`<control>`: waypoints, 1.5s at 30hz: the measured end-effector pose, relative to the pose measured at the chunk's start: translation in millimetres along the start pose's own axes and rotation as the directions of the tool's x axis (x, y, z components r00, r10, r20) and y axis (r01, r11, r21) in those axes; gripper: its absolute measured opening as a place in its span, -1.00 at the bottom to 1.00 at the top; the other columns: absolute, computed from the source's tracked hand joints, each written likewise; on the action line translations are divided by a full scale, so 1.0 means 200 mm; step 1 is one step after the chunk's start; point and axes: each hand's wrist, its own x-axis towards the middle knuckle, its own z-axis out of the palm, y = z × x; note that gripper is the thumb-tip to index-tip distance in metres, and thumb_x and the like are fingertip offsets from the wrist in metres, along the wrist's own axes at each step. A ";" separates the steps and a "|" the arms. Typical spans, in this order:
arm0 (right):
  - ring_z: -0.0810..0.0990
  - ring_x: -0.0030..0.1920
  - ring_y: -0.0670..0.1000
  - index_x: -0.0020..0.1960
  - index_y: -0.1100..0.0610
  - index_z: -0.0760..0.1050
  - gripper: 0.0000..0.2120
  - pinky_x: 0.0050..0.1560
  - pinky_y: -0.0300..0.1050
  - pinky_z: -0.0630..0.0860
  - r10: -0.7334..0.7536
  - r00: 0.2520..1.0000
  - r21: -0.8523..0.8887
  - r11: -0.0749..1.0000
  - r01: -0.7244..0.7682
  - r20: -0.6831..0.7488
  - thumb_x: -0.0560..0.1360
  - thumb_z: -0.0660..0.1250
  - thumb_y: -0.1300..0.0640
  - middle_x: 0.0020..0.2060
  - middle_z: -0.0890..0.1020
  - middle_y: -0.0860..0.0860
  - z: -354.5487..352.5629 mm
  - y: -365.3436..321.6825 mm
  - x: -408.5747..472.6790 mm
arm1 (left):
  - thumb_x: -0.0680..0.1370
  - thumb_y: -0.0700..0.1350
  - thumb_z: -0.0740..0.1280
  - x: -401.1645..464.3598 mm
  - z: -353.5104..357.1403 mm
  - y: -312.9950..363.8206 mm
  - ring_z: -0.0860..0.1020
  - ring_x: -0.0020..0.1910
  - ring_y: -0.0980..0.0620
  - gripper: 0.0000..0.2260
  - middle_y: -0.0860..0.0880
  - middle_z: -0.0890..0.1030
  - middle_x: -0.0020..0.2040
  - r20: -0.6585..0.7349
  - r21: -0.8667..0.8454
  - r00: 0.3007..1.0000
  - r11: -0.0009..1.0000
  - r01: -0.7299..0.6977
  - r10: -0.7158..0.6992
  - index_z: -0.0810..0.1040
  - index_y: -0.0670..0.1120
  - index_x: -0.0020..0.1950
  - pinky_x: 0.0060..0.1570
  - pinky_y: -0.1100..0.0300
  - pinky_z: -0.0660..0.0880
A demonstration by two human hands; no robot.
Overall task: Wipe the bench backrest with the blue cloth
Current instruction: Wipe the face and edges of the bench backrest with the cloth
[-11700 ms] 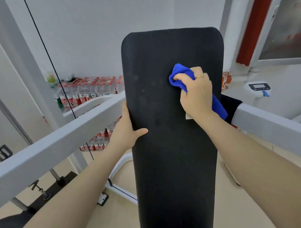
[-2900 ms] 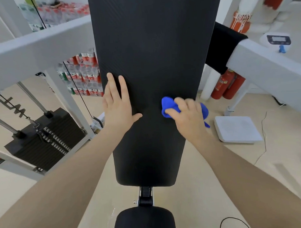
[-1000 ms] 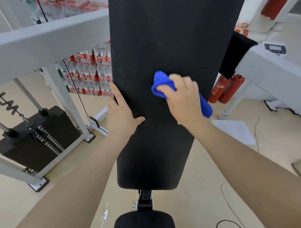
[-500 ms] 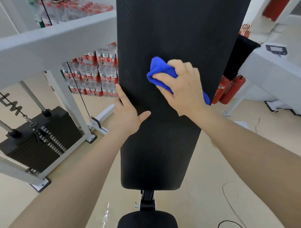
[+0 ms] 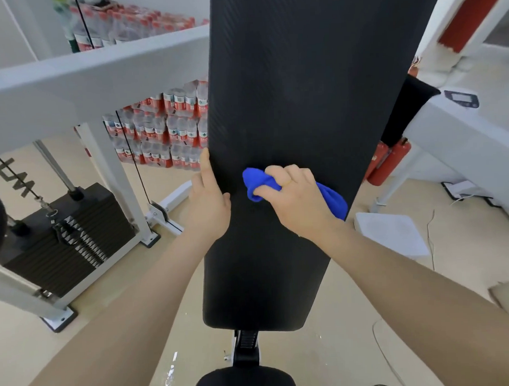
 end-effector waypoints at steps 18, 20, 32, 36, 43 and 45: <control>0.51 -0.20 0.13 0.04 0.18 0.54 -0.75 -0.25 -0.07 0.41 0.157 0.966 0.185 0.975 -0.119 -0.207 0.36 0.37 0.30 -0.04 0.57 0.16 -0.11 0.01 0.20 | 0.57 -0.15 0.24 -0.03 0.01 0.03 0.51 0.06 -0.15 -0.30 -0.16 0.40 0.26 -0.087 0.083 0.994 0.993 0.080 -0.072 -0.18 0.04 0.51 -0.13 0.13 0.37; 0.52 -0.22 0.14 -0.02 0.20 0.57 -0.79 -0.26 -0.09 0.38 0.175 0.950 0.171 0.976 -0.134 -0.259 0.41 0.23 0.22 -0.06 0.57 0.17 -0.17 0.07 0.35 | 0.56 -0.15 0.25 -0.02 0.00 0.01 0.50 0.12 -0.13 -0.30 -0.15 0.38 0.31 -0.068 0.052 0.995 0.995 0.082 -0.079 -0.17 0.04 0.52 -0.13 0.18 0.32; 0.41 -0.12 0.09 -0.02 0.11 0.56 -0.72 -0.15 -0.10 0.30 0.183 0.978 0.167 0.972 -0.164 -0.104 0.30 0.43 0.32 0.00 0.54 0.12 0.05 -0.18 0.18 | 0.51 -0.17 0.33 0.03 -0.03 -0.11 0.54 0.11 -0.08 -0.24 -0.13 0.53 0.20 -0.012 0.108 1.000 0.994 -0.019 0.020 -0.11 0.11 0.51 -0.06 0.14 0.41; 0.46 -0.17 0.13 -0.03 0.13 0.55 -0.74 -0.21 -0.11 0.25 0.183 0.933 0.069 0.983 -0.170 -0.311 0.32 0.37 0.35 0.03 0.52 0.14 -0.06 0.00 0.45 | 0.52 -0.16 0.32 0.04 -0.05 -0.13 0.47 0.25 -0.02 -0.24 -0.05 0.42 0.38 0.024 0.023 1.000 1.000 -0.007 0.007 -0.12 0.15 0.51 0.06 0.16 0.42; 0.37 -0.16 0.11 -0.06 0.14 0.52 -0.77 -0.20 -0.06 0.23 0.077 0.989 0.104 0.993 -0.064 -0.123 0.33 0.38 0.35 0.06 0.43 0.09 0.16 -0.22 0.14 | 0.51 -0.14 0.33 0.05 -0.05 -0.19 0.53 0.09 -0.05 -0.25 -0.12 0.53 0.18 0.056 0.034 0.993 0.994 -0.101 0.099 -0.09 0.14 0.51 0.05 0.05 0.50; 0.46 -0.21 0.12 -0.07 0.15 0.54 -0.69 -0.23 -0.03 0.35 0.000 1.000 0.105 0.994 0.001 -0.009 0.23 0.46 0.37 -0.01 0.54 0.14 0.15 -0.27 0.07 | 0.53 -0.16 0.30 0.04 -0.06 -0.22 0.55 0.03 -0.05 -0.27 -0.14 0.54 0.15 0.090 0.033 0.991 0.995 -0.099 0.095 -0.10 0.15 0.51 0.04 0.01 0.52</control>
